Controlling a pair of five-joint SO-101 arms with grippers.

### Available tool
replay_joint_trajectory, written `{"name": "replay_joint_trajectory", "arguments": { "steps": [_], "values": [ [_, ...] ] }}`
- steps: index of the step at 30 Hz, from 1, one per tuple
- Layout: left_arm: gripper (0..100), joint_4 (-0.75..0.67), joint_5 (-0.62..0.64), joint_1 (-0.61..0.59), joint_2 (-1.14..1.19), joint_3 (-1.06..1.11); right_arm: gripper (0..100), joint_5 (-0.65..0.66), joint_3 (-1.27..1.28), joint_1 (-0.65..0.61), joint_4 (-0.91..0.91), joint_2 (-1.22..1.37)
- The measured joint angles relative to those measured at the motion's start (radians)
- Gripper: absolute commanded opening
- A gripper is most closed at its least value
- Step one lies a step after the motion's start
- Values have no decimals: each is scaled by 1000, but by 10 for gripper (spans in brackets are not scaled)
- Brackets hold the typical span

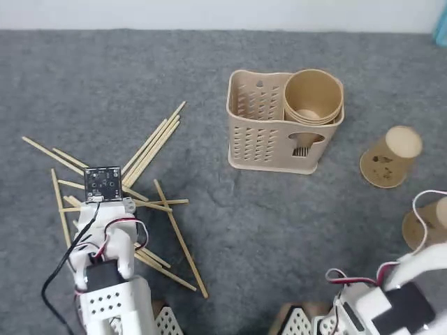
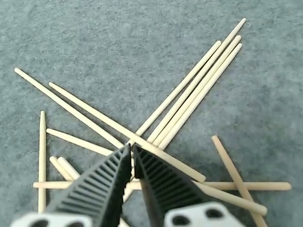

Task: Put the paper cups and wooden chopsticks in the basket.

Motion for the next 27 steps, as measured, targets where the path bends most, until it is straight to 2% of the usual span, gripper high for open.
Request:
{"name": "replay_joint_trajectory", "arguments": {
  "steps": [5, 13, 17, 27],
  "values": [
    [16, 0, 0, 0, 0, 0, 6, 2, 68, -51, -57, -2],
    [16, 0, 0, 0, 0, 0, 6, 8, 178, -52, -173, 9],
    [16, 0, 0, 0, 0, 0, 6, 74, 245, -46, -242, 6],
    [16, 0, 0, 0, 0, 0, 6, 249, 399, 161, -545, 5]
  ]
}}
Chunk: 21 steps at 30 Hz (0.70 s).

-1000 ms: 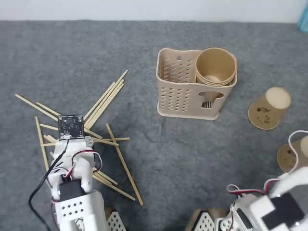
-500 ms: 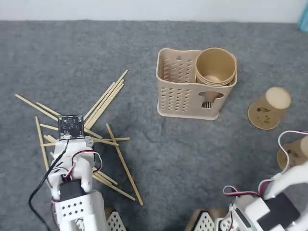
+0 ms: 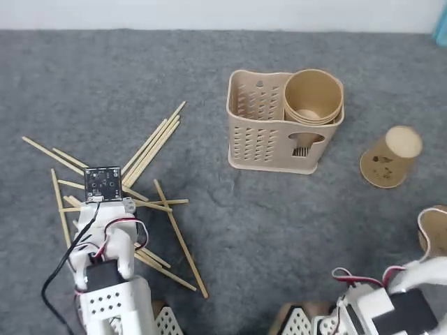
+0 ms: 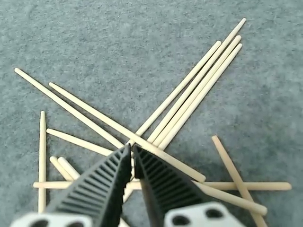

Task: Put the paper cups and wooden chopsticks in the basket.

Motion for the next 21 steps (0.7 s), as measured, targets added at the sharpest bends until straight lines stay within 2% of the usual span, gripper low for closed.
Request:
{"name": "replay_joint_trajectory", "arguments": {
  "steps": [7, 11, 15, 21],
  "values": [
    [16, 2, 0, 0, 0, 0, 6, 28, 6, 140, -54, 63],
    [16, 3, 0, 0, 0, 0, 6, 31, -106, 192, -43, 68],
    [16, 3, 0, 0, 0, 0, 13, 31, -250, 198, 118, 68],
    [16, 3, 0, 0, 0, 0, 129, 31, -442, 121, 543, 68]
  ]
}}
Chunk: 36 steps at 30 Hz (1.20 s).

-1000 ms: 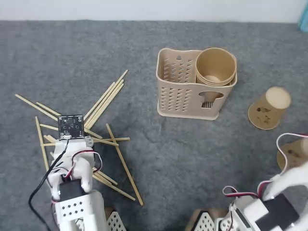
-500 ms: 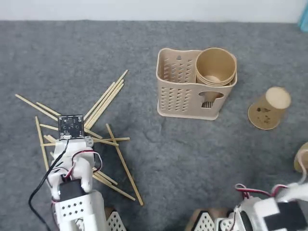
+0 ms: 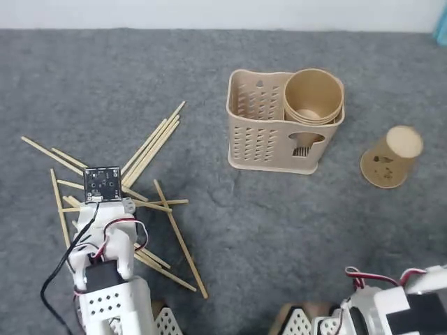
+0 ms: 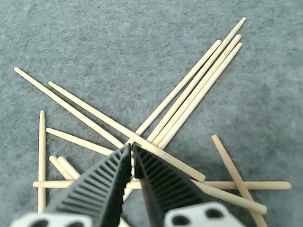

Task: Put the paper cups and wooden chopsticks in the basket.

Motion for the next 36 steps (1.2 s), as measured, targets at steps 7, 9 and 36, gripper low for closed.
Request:
{"name": "replay_joint_trajectory", "arguments": {
  "steps": [7, 9, 36],
  "values": [
    [16, 0, -2, 0, 0, 0, 132, -77, -114, -184, 175, 11],
    [16, 0, -2, 0, 0, 0, 134, -120, -115, -236, 172, 34],
    [16, 0, -2, 0, 0, 0, 132, 29, -486, -175, 161, 598]
  ]
}}
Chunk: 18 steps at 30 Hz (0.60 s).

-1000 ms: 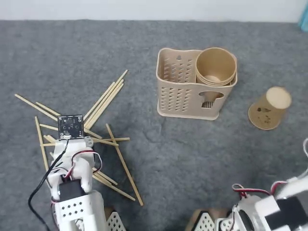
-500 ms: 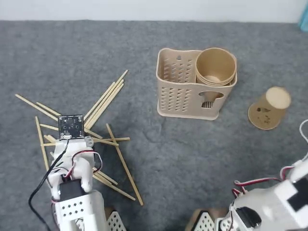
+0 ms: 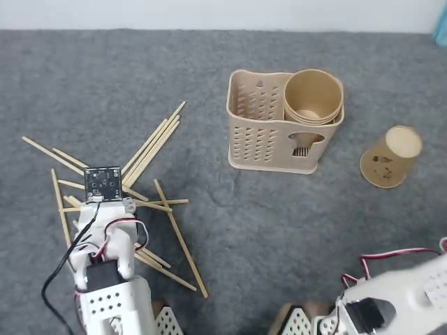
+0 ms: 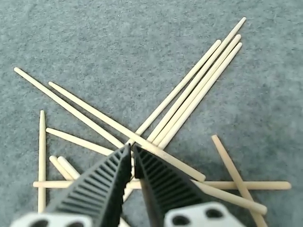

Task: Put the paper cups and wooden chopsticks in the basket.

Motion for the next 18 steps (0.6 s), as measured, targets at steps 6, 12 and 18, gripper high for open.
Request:
{"name": "replay_joint_trajectory", "arguments": {
  "steps": [6, 12, 18],
  "values": [
    [16, 0, 0, 0, 0, 0, 42, 124, -51, 98, 2, 2],
    [16, 0, 0, 0, 0, 0, 6, 219, -77, 169, 2, 2],
    [16, 0, 0, 0, 0, 0, 7, 229, -77, 178, 2, 2]
  ]
}}
